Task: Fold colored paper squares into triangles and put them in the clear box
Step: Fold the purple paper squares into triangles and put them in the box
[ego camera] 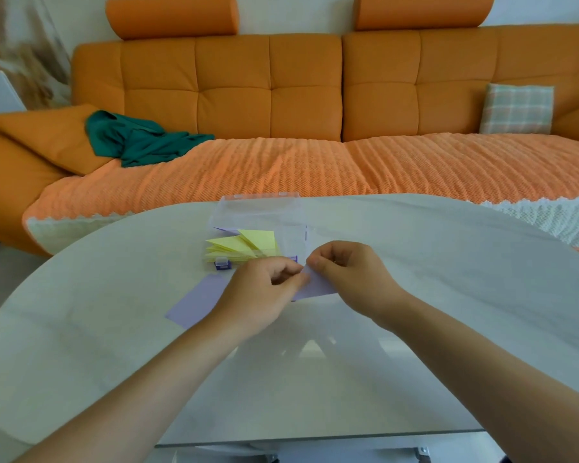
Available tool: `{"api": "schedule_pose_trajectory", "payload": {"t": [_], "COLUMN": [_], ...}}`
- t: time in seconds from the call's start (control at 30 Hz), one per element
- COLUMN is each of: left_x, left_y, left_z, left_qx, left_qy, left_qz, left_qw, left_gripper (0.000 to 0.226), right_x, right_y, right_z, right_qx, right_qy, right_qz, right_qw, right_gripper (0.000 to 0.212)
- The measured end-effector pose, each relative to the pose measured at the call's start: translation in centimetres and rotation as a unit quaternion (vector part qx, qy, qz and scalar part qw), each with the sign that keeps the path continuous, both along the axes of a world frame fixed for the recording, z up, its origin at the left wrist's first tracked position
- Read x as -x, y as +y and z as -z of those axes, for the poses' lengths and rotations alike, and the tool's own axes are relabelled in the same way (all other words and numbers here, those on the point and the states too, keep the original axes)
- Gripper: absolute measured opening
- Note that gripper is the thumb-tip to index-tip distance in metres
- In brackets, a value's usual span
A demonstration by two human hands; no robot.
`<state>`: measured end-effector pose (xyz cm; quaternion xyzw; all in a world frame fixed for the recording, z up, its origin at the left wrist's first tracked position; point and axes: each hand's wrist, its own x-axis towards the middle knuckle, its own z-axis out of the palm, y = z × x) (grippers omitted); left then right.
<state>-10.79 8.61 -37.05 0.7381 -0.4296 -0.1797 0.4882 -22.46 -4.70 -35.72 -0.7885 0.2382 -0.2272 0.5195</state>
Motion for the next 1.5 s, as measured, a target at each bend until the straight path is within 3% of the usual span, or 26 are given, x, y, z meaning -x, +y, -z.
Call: {"api": "schedule_pose_trajectory", "payload": {"t": [0.2,0.33,0.53,0.7,0.8,0.93,1.03,1.2,1.33,1.5], "left_x": [-1.2,-2.1,-4.6,-6.7,-8.9,-12.1,-13.6,-14.9,-15.8,-16.2], "left_y": [0.2,1.1,1.2,1.7,2.3,3.0,2.8,2.1,1.9,1.8], "left_z": [-0.4,0.5,0.6,-0.1,-0.7,-1.1,-0.4,1.0,1.5,1.5], "left_qx": [0.046,-0.005,-0.008,-0.086,-0.106,-0.035,-0.035,-0.127,-0.134,-0.120], "left_qy": [0.031,0.031,-0.057,-0.128,-0.218,-0.260,-0.312,-0.318,-0.279,-0.301], "left_qz": [-0.058,-0.005,-0.007,0.038,-0.015,-0.108,-0.119,-0.076,-0.072,-0.086], "left_qw": [0.997,1.000,0.998,0.987,0.970,0.959,0.942,0.936,0.948,0.942], "left_gripper": [0.018,0.022,0.025,0.029,0.029,0.020,0.016,0.052,0.052,0.050], "right_x": [0.3,0.0,-0.5,-1.2,-1.9,-5.0,-9.2,-16.1,-19.2,-21.0], "right_y": [-0.3,-0.5,-0.6,-0.6,-0.8,-1.5,-2.0,-2.7,-3.1,-3.8], "right_z": [-0.4,-0.2,0.3,0.5,0.0,-1.7,-3.1,-3.5,-2.7,-2.1], "right_qx": [-0.005,-0.023,-0.033,-0.021,-0.005,0.018,0.015,0.020,0.068,0.114], "right_qy": [0.049,0.038,0.072,0.074,0.056,0.021,0.020,0.072,0.162,0.231], "right_qz": [-0.016,0.024,0.011,0.025,0.063,0.096,0.099,0.092,0.033,0.021], "right_qw": [0.999,0.999,0.997,0.997,0.996,0.995,0.995,0.993,0.984,0.966], "right_gripper": [0.019,0.020,0.020,0.019,0.013,0.006,0.008,0.006,0.015,0.017]}}
